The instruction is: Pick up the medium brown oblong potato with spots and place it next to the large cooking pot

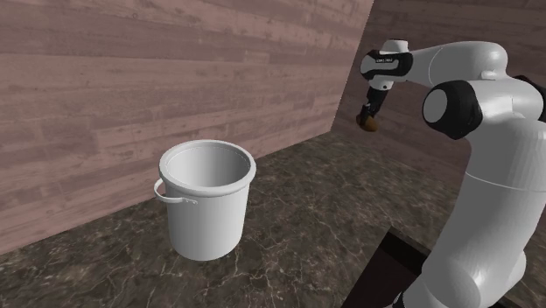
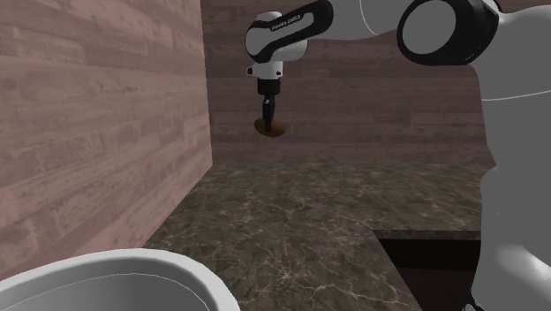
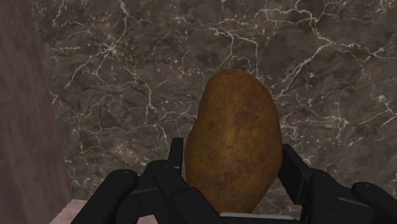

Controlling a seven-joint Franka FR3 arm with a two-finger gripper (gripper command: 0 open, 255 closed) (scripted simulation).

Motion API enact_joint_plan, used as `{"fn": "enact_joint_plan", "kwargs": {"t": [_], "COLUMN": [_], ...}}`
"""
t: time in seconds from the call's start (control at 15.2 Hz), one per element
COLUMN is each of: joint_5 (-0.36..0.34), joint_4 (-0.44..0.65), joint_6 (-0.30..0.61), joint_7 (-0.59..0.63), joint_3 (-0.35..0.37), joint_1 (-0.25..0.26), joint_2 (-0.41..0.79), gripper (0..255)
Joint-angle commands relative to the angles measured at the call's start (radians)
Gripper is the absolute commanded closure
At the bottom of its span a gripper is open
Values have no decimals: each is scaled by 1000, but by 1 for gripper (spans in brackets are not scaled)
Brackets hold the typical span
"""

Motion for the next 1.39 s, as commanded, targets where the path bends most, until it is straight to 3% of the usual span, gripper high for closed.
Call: {"fn": "enact_joint_plan", "kwargs": {"t": [0.0, 0.66, 1.19, 1.32], "joint_5": [2, 22, 56, 4], "joint_4": [35, 222, 432, 295], "joint_6": [-31, -184, -329, -285], "joint_7": [-3, -18, -34, 11], "joint_3": [-1, -3, -3, -2], "joint_1": [-4, -30, -74, -3], "joint_2": [4, 41, 108, 11], "gripper": [255, 255, 255, 255]}}
